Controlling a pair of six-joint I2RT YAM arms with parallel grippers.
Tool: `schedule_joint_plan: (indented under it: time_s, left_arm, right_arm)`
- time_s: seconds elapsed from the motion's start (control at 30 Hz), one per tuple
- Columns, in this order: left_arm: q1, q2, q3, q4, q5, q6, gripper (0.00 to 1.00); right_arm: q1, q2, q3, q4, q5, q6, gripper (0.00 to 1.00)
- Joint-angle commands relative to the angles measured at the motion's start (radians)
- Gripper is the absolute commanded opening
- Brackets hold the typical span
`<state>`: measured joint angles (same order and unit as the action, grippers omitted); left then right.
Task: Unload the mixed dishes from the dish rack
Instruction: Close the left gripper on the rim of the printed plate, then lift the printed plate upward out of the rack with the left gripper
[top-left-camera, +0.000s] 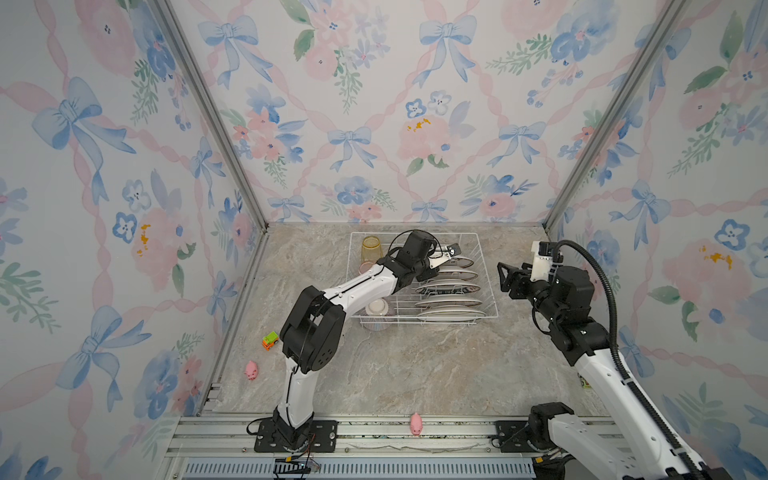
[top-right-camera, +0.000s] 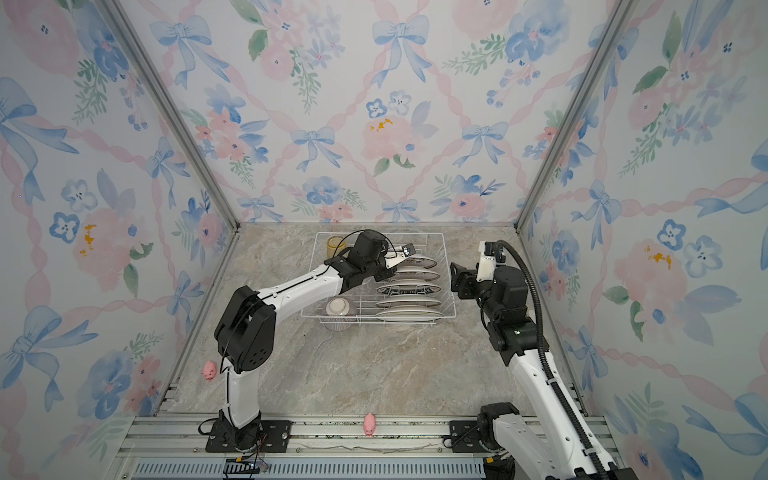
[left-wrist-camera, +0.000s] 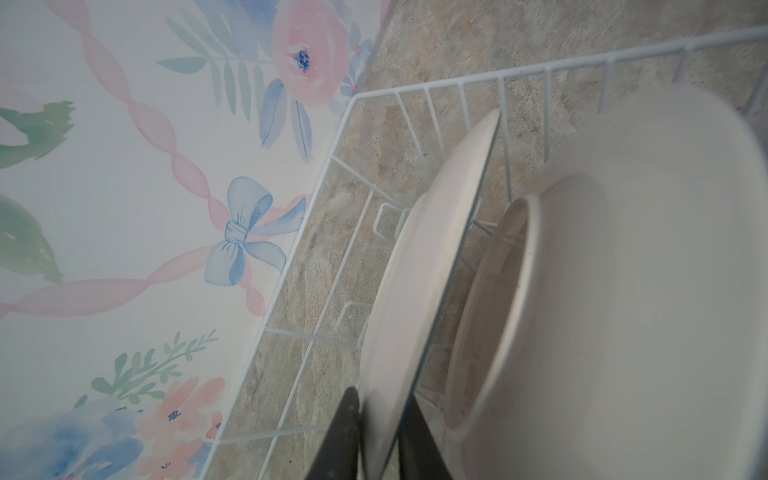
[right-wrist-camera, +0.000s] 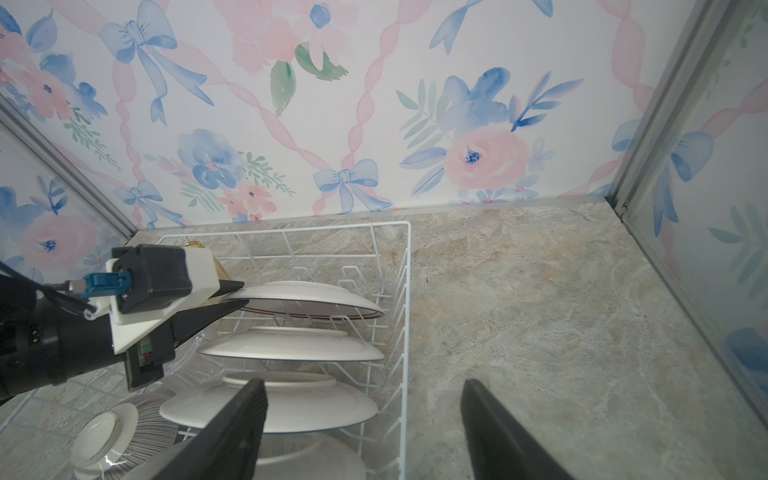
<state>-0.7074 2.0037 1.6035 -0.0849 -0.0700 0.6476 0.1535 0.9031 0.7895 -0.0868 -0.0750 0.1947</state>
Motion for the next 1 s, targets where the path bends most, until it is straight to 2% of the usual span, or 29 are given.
schedule_joint_plan:
  time_s: [0.0,0.17,0.4,0.53,0.97]
  left_arm:
    - [0.000,0.043,0.038,-0.022,-0.021,0.020,0.15]
    - [0.000,0.066,0.060,-0.022,-0.029,0.031,0.09]
    - [0.002,0.080,0.072,-0.020,-0.037,0.038,0.07]
    - [0.003,0.087,0.072,0.002,-0.053,0.036,0.00]
    - [0.003,0.025,0.059,0.135,-0.140,-0.011,0.00]
  right_arm:
    - [0.009,-0.012,0.009,0.004,0.004,0.008,0.76]
    - [0.009,-0.011,0.007,0.004,0.007,0.005,0.76]
    - [0.009,-0.003,0.004,0.010,0.006,0.010,0.76]
    - [0.008,0.000,0.000,0.015,0.004,0.015,0.76]
    - [0.008,0.002,-0.003,0.020,0.006,0.017,0.76]
